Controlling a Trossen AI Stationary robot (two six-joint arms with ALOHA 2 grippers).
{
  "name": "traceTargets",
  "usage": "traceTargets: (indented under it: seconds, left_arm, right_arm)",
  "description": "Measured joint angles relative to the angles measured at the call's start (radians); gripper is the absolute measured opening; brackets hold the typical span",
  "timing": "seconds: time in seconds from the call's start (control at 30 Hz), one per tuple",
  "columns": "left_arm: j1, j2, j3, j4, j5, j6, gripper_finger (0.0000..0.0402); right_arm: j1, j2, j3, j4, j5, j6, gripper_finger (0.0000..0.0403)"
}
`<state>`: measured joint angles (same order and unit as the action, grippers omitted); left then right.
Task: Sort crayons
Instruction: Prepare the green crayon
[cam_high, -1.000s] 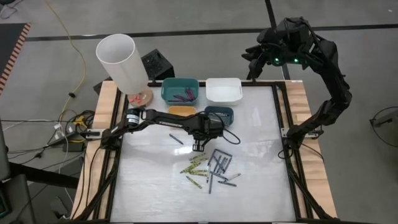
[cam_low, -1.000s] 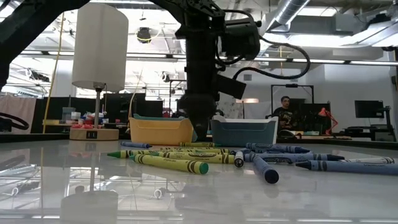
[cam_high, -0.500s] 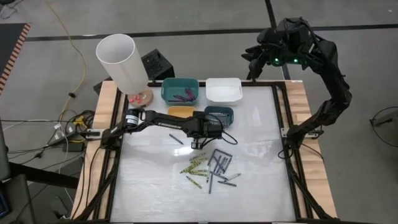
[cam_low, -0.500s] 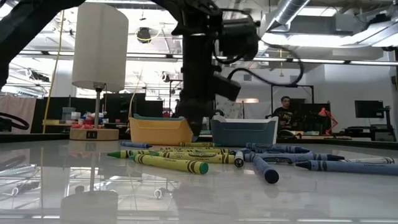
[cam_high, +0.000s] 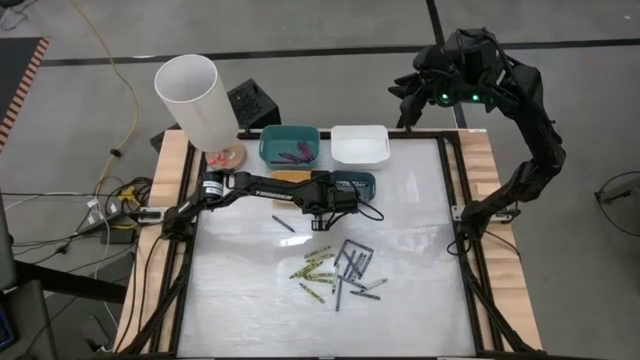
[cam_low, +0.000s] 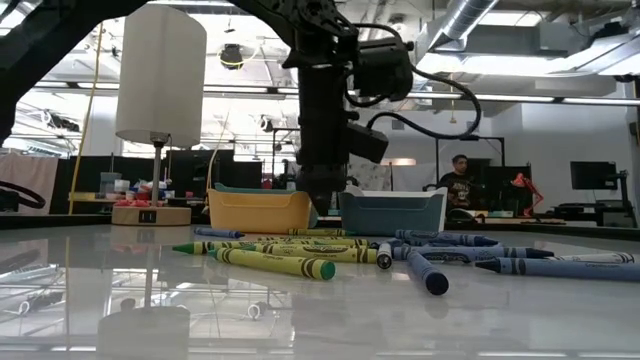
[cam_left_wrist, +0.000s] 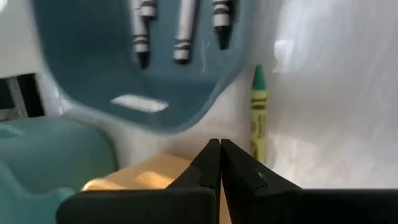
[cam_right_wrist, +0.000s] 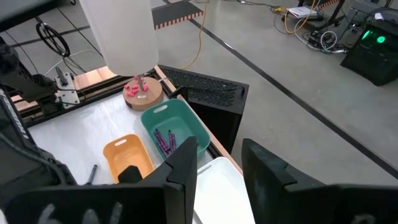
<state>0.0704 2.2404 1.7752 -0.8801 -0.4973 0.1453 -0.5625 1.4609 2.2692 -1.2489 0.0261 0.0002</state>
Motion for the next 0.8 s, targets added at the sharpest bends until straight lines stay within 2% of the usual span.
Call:
traceTargets:
  seconds: [0.23,0.6,0.8]
  left_arm:
    - [-0.010,0.037,-0.008,0.001,0.026,0.002,0.0000]
    - [-0.073,0.023,-0.006,-0.039,0.188,-0.021,0.0000]
    - [-0.095,-0.027,-0.006,-0.011,0.331,-0.042,0.0000]
  right_arm:
    - [0.000,0.000,0.000,-0.001,0.000,0.000,0.0120]
    - [-0.001,0.000,0.000,-0.001,0.000,-0.031,0.0120]
    - [-0.001,0.000,0.000,-0.016,-0.001,-0.043,0.0120]
